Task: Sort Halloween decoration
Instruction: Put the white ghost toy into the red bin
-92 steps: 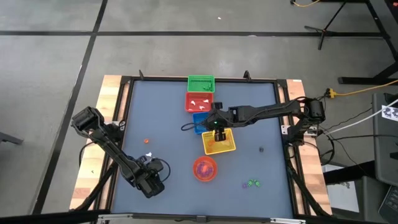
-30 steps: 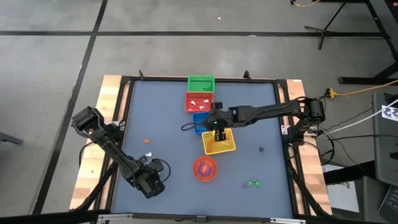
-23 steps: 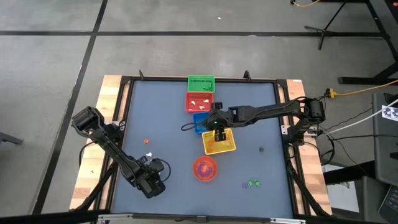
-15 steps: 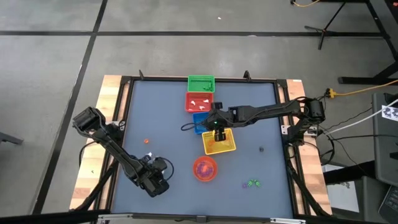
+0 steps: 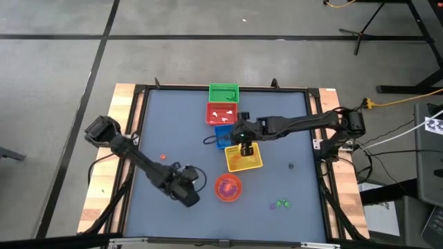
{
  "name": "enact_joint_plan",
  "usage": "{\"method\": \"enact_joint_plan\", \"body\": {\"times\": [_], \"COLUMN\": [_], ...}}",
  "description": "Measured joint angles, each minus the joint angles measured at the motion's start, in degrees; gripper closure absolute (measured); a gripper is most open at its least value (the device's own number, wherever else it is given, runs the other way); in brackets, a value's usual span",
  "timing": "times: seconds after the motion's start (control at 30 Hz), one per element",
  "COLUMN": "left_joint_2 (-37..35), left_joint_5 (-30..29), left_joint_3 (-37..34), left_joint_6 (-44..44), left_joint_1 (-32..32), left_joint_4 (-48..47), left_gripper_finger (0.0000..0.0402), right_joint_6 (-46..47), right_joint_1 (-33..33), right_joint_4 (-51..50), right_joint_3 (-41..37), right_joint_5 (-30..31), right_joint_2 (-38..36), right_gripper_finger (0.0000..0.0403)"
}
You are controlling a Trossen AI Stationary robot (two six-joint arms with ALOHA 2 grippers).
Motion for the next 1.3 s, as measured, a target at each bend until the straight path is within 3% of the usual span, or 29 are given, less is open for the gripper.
{"method": "enact_joint_plan", "body": {"times": [0.37, 0.77, 0.97, 1.3], "left_joint_2": [-0.1, -0.2, -0.2, -0.2], "left_joint_5": [-4.7, -6.5, -5.4, 0.4], "left_joint_3": [5.5, 12.7, 12.9, 9.8], "left_joint_6": [23.7, 52.9, 57.5, 53.9], "left_joint_1": [14.5, 34.3, 44.2, 54.4], "left_joint_4": [0.5, 9.8, 15.2, 16.3], "left_gripper_finger": [0.0356, 0.0356, 0.0356, 0.0356], "right_joint_6": [3.0, 15.0, 23.2, 36.0], "right_joint_1": [0.5, 8.7, 13.8, 22.2], "right_joint_4": [-10.1, -23.2, -26.5, -26.4], "right_joint_3": [0.0, 0.0, 0.0, 0.0], "right_joint_5": [-0.6, -4.6, -7.2, -11.3], "right_joint_2": [-7.9, -14.3, -14.8, -14.8], "right_gripper_finger": [0.0219, 0.0219, 0.0219, 0.0219]}}
